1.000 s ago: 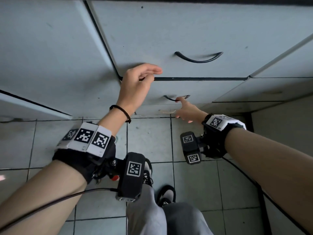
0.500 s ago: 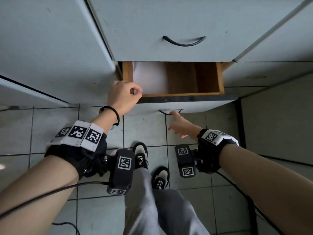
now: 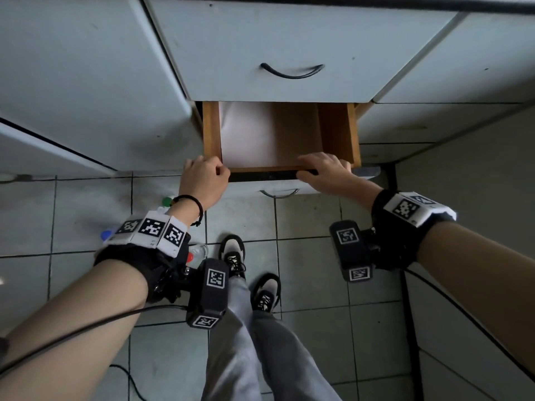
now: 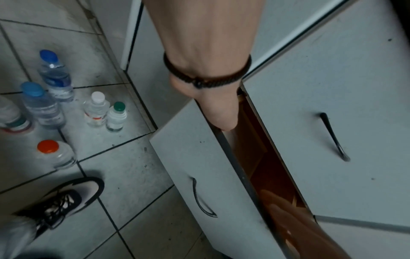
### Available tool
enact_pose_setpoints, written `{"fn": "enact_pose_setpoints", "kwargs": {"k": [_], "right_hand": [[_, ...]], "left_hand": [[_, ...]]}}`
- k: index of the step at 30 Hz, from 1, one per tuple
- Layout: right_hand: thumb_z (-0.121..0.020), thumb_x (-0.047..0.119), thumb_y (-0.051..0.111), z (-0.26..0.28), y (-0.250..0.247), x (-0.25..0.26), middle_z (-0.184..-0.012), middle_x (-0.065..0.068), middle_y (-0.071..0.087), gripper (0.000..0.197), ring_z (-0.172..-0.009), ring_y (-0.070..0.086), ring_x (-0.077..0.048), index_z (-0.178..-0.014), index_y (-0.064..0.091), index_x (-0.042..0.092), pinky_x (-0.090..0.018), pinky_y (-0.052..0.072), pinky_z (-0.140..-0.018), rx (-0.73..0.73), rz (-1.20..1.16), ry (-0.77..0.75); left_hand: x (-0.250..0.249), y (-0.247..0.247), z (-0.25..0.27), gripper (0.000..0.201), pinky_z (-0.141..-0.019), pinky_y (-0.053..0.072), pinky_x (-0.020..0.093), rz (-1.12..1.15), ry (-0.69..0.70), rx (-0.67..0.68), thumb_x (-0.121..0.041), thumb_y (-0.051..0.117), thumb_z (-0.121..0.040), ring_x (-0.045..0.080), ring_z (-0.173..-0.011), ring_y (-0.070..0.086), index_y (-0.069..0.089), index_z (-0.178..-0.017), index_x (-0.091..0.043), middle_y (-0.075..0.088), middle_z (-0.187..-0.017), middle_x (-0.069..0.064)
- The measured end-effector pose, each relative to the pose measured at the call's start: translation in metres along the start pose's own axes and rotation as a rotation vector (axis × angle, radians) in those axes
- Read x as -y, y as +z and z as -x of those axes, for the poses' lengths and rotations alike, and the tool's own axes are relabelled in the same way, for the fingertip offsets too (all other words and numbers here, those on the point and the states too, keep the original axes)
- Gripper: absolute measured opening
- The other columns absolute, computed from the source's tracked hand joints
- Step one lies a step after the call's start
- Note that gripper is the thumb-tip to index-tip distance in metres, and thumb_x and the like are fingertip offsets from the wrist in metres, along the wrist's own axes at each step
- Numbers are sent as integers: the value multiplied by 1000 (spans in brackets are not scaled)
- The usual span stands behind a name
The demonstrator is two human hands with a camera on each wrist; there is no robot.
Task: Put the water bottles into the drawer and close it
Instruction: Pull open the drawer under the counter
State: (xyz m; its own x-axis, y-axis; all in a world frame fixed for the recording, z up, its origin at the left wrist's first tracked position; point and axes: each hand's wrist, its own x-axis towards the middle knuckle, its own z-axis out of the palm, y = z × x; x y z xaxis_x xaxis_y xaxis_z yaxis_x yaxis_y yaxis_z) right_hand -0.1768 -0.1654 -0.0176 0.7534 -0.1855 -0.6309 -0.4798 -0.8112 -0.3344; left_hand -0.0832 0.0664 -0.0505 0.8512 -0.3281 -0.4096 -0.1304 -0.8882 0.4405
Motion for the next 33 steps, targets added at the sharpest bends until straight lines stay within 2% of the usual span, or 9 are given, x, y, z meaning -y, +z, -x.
{"fn": "enact_pose_setpoints", "kwargs": {"k": [2,6,9,12,17,20,24,27,33], "right_hand": [[-94,44,44,-2,12,-7,-153,-2,31,54,-144,20,-26,-145,31,31,-54,5,-116,36,108,22],[-91,44,48,1,21,-2,-146,-4,38,54,-138,30,-28,-141,37,29,-55,13,-114,-59,117,31],[-88,34,49,8,17,1,-138,-8,44,50,-131,37,-31,-138,43,28,-52,22,-111,25,129,19],[-89,26,42,18,14,1,-131,-7,50,43,-124,44,-30,-131,52,28,-51,27,-106,108,95,24],[-91,23,36,30,20,6,-115,-6,60,34,-105,52,-28,-110,64,22,-46,32,-92,212,59,120],[-89,25,38,38,25,8,-109,-5,59,24,-105,54,-28,-96,61,21,-52,38,-97,295,67,158],[-91,31,40,47,30,6,-112,-4,61,31,-115,53,-29,-106,65,20,-48,39,-102,348,48,167],[-86,29,35,51,38,5,-85,4,56,25,-94,53,-27,-75,58,26,-45,44,-93,367,78,130],[-88,28,39,54,44,1,-100,-3,57,30,-96,50,-25,-104,63,20,-38,43,-87,346,58,110]], "left_hand": [[-3,-6,3,30,-91,34,38,-17,10,32,-25,39,-95,35,-104,45,63,-98,-7,57,-103,17],[-7,-13,7,29,-93,32,36,-83,25,130,-31,44,-93,35,-105,46,63,-97,-10,56,-106,14],[-3,-13,13,26,-83,36,35,-109,54,193,-41,49,-91,33,-103,49,60,-89,-17,56,-104,9],[-2,-14,19,28,-66,37,30,-127,65,311,-46,52,-89,27,-88,55,55,-77,-21,56,-90,3],[3,-13,34,28,-65,36,28,-120,39,506,-46,55,-89,20,-81,52,51,-69,-26,60,-89,3],[4,-11,43,29,-59,32,26,-143,33,572,-46,55,-89,15,-74,50,51,-69,-26,55,-78,-3],[1,-9,54,26,-54,29,25,-191,32,648,-44,54,-90,9,-65,45,53,-76,-22,52,-74,-6],[2,-5,59,26,-55,30,25,-211,46,675,-44,54,-90,11,-69,46,52,-75,-22,52,-74,-6],[11,-1,64,28,-56,30,26,-146,75,674,-44,54,-90,11,-65,44,52,-75,-20,50,-72,-5]]}}
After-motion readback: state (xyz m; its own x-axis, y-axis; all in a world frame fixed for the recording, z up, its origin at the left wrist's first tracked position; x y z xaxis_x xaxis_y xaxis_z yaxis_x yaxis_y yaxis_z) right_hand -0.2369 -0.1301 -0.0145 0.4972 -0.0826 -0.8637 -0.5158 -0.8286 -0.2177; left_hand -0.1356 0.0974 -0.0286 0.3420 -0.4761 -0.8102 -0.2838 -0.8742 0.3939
